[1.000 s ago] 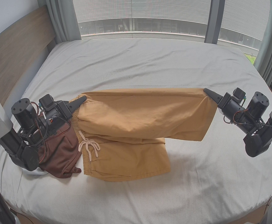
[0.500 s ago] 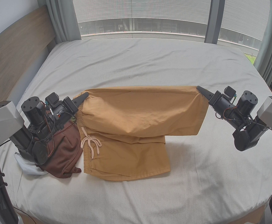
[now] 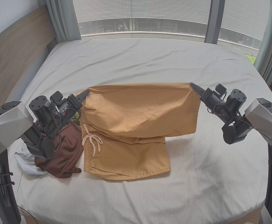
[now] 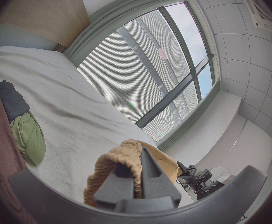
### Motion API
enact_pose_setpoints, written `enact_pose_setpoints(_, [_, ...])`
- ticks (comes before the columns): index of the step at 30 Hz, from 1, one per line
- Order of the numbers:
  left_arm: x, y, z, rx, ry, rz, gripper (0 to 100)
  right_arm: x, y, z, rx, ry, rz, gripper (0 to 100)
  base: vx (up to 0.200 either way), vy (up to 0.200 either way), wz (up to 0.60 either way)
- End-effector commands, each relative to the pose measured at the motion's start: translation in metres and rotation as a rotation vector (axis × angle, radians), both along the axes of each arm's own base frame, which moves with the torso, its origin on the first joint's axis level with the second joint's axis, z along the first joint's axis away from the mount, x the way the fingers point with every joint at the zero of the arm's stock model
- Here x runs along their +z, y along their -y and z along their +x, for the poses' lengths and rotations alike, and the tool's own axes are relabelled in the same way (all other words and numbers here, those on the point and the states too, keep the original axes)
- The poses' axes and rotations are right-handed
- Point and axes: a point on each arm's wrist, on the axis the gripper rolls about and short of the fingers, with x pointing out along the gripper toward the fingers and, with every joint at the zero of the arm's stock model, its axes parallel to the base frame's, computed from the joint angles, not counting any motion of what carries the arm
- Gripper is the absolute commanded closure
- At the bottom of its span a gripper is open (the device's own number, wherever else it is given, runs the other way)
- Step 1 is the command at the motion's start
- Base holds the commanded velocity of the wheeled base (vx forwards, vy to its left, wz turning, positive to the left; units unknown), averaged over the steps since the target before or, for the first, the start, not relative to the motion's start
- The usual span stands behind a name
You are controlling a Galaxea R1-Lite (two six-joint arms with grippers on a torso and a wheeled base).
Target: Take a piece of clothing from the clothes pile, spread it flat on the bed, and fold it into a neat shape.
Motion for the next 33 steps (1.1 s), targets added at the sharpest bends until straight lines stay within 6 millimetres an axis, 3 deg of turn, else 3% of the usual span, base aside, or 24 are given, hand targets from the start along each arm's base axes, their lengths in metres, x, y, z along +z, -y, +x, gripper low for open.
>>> enact_pose_setpoints(1, [-0.014,-0.001,0.013,0.022,-0.012,-0.004,100,-0.010,-0.003,0.018,-0.002,-0.001,0.000,100,0.000,0.000,0.00])
enact_pose_setpoints(12, [-0.023,-0.001,0.035,0.081,0.024,-0.025,100,-0.013,-0.004,0.042,-0.005,0.005,0.001,100,0.000,0.000,0.00])
enact_pose_setpoints(20, [-0.030,-0.007,0.040,0.104,0.018,-0.026,100,-0.019,-0.005,0.053,-0.010,0.007,-0.003,100,0.000,0.000,0.00])
enact_pose_setpoints(33, [-0.034,-0.012,0.048,0.111,0.017,-0.053,100,-0.012,-0.005,0.059,-0.014,0.022,-0.009,100,0.000,0.000,0.00])
